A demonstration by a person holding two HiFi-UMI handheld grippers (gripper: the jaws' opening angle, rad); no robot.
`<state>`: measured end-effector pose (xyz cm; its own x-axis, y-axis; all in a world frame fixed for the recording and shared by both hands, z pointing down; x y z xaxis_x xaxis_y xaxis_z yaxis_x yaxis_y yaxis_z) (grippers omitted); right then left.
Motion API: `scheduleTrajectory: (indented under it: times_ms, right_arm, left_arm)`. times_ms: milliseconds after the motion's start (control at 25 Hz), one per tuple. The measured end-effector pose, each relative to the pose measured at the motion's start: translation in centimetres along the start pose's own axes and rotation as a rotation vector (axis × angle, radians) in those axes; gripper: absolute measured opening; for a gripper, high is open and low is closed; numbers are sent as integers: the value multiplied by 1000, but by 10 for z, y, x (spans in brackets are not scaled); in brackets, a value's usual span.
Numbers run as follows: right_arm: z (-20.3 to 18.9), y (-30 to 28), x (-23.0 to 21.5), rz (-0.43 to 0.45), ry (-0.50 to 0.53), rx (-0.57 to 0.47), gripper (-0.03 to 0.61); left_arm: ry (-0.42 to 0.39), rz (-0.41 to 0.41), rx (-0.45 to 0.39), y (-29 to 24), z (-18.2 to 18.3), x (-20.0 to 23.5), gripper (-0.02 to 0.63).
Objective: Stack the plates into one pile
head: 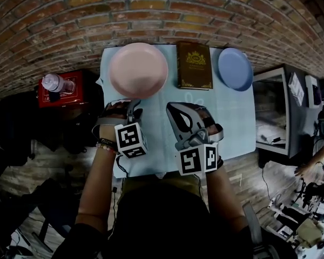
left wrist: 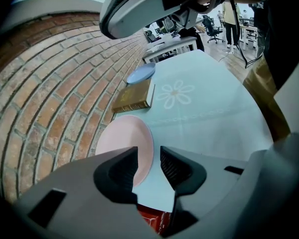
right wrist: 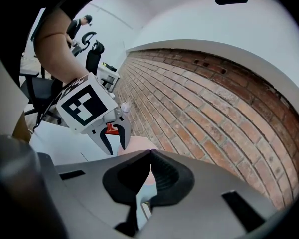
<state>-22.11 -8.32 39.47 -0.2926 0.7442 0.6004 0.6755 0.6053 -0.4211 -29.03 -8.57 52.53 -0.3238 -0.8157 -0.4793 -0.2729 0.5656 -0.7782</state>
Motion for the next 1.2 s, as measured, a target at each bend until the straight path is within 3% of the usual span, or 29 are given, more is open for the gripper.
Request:
scheduleTrajectory:
  times_ms: [440,920,1200]
  right_arm:
    - [41,26,-27,-85,9,-74,34]
    - [80,55,-33,-114,19,-156,34]
    - [89,63,-35,-120,37,-183,34]
  left_arm:
    - [-13,186,-71,87,33,53,149]
    - [26,334,-237,180,72,70,149]
    - [32,419,-306,204,83,72,146]
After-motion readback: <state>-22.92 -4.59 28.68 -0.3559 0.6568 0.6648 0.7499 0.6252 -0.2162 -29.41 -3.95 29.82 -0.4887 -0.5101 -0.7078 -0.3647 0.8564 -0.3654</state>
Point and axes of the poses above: the fingertips, and each gripper's own axes: y backward along the fingers, x to its left, z out of its top, the point moved 2 cm from there along y, backward along the fingers, and after that the axes turned 4 degrees about -x, right-handed, at the moved point
